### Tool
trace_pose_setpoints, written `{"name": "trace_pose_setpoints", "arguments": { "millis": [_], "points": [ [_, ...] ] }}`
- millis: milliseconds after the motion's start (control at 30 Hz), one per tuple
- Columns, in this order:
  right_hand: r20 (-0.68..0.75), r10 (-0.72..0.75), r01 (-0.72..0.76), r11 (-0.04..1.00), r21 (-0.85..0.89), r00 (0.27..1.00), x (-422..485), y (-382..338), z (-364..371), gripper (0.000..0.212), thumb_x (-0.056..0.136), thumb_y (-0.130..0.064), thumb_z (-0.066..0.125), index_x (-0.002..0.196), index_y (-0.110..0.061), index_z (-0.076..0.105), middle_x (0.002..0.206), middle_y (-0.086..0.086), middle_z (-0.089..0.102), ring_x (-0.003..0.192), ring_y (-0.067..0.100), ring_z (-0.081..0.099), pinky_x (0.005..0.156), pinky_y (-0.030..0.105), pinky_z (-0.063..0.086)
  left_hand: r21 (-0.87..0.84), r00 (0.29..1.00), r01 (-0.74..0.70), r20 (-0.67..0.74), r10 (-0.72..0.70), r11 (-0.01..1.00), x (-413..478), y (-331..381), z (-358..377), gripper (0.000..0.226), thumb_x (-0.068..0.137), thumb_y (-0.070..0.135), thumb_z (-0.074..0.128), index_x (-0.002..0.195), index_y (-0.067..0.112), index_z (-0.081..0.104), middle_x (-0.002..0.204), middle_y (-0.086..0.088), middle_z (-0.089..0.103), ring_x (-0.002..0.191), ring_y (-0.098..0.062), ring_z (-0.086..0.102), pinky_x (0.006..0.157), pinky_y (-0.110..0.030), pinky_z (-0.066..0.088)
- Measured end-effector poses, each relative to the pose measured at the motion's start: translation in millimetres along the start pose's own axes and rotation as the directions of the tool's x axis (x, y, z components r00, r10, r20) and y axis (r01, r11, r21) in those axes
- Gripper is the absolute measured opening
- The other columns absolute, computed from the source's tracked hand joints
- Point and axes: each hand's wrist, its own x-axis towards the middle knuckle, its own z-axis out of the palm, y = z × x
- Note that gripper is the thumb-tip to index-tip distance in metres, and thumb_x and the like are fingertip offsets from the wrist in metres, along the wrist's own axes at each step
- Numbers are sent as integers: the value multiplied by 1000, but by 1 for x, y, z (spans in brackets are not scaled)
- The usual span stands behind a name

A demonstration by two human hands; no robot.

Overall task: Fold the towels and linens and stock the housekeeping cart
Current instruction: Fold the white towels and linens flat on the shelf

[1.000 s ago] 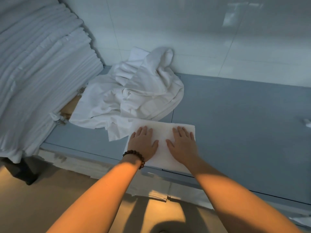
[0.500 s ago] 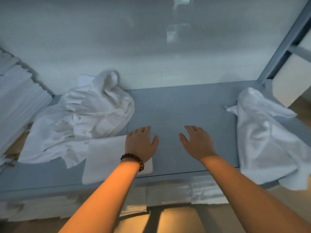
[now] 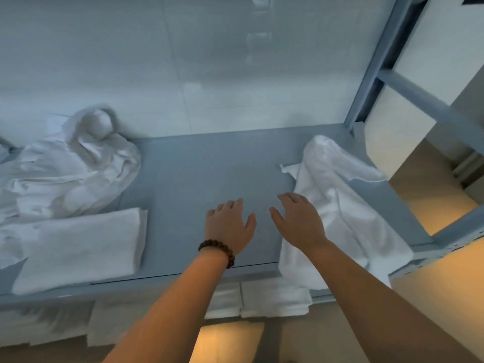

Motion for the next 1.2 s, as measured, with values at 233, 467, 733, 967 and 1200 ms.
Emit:
{"name": "trace_pose_setpoints", "arguments": {
  "millis": [233, 467, 733, 967, 1200],
  "points": [
    [90, 39, -35, 999, -36, 995, 6, 107, -22, 51, 95, -43, 48, 136, -11, 51, 144, 13, 46, 135, 28, 38, 113, 40, 30, 6, 999, 39, 14, -39, 999, 14, 86, 39, 58, 95, 52, 34, 143, 18, 40, 141, -1, 50, 128, -21, 46, 103, -39, 34],
    [129, 89, -81, 995, -60, 988, -3, 167, -11, 54, 96, -47, 44, 140, -16, 47, 149, 12, 39, 141, 25, 30, 116, 39, 25, 53, 999, -15, 52, 12, 998, 26, 134, 75, 59, 94, 54, 33, 142, 20, 39, 139, -2, 50, 128, -22, 44, 101, -39, 35],
    [251, 204, -154, 967, -204, 946, -11, 222, 0, 65, 95, -57, 36, 151, -28, 21, 161, 6, 11, 148, 26, 6, 118, 48, 14, -2, 956, -132, 263, 128, 991, 38, 165, 128, 69, 96, 53, 33, 154, 23, 11, 162, -5, 7, 148, -25, 7, 119, -41, 10],
    [465, 295, -165, 940, -298, 835, -16, 242, 29, 71, 94, -64, 26, 151, -38, -8, 159, 1, -19, 146, 30, -15, 115, 58, -1, 80, 913, -120, 400, 78, 990, 39, 166, 168, 76, 95, 55, 34, 153, 28, -6, 161, -6, -15, 146, -35, -14, 119, -50, -3],
    [463, 247, -134, 955, -264, 851, -6, 225, 44, 69, 93, -63, 24, 150, -40, -8, 159, 1, -19, 146, 31, -17, 113, 60, -6, 98, 924, -53, 382, 12, 994, 51, 140, 167, 77, 94, 60, 32, 154, 28, -5, 161, -6, -15, 146, -35, -14, 118, -51, -3]
  ]
}}
